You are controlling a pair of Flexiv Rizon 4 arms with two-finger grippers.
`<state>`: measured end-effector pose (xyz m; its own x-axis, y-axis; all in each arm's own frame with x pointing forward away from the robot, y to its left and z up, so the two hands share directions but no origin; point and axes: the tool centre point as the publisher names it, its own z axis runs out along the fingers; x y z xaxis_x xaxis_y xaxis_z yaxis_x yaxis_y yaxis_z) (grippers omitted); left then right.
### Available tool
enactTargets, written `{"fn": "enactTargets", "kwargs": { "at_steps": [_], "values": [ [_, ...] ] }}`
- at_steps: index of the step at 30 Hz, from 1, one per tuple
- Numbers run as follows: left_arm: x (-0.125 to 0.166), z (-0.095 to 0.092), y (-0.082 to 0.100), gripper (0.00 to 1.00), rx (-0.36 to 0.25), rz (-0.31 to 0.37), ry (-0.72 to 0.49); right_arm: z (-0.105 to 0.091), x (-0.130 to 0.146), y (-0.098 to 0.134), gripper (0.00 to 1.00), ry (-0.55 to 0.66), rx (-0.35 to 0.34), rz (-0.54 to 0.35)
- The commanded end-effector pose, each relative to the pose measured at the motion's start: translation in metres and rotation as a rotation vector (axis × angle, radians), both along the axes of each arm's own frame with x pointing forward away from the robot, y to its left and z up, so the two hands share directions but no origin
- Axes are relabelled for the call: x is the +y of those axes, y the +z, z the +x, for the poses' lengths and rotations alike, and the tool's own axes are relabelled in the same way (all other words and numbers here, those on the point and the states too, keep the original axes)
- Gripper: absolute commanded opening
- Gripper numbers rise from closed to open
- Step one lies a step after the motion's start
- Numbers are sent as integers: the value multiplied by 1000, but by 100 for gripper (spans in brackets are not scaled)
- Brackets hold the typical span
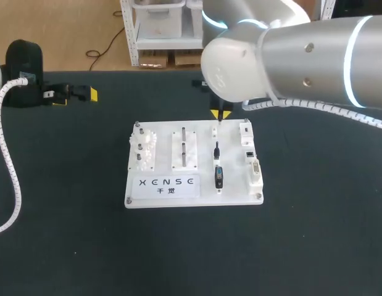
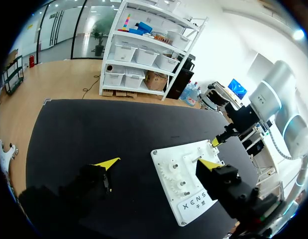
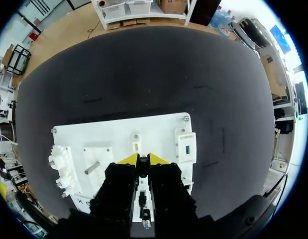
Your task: Insert the USB connector, Ethernet cable, and multi-pin plug into their matching sockets one by one.
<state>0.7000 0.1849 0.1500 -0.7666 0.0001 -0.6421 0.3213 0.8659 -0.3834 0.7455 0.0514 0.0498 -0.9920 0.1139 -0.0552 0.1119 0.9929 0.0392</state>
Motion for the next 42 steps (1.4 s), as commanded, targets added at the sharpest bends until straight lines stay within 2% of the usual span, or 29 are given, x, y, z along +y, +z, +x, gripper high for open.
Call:
{"fn": "enactTargets", "kwargs": {
  "at_steps": [1,13,29,42],
  "values": [
    [0,0,0,100,0,0,0,-11,-23,-1,0,-3,-8,30],
    [0,0,0,100,0,0,0,-14,-59,-3,0,0,12,-5],
    [0,0,0,100,0,0,0,-13,-67,-12,0,20,31,-37],
    [0,0,0,100,0,0,0,-11,-66,-21,0,15,10,-76]
  ]
}}
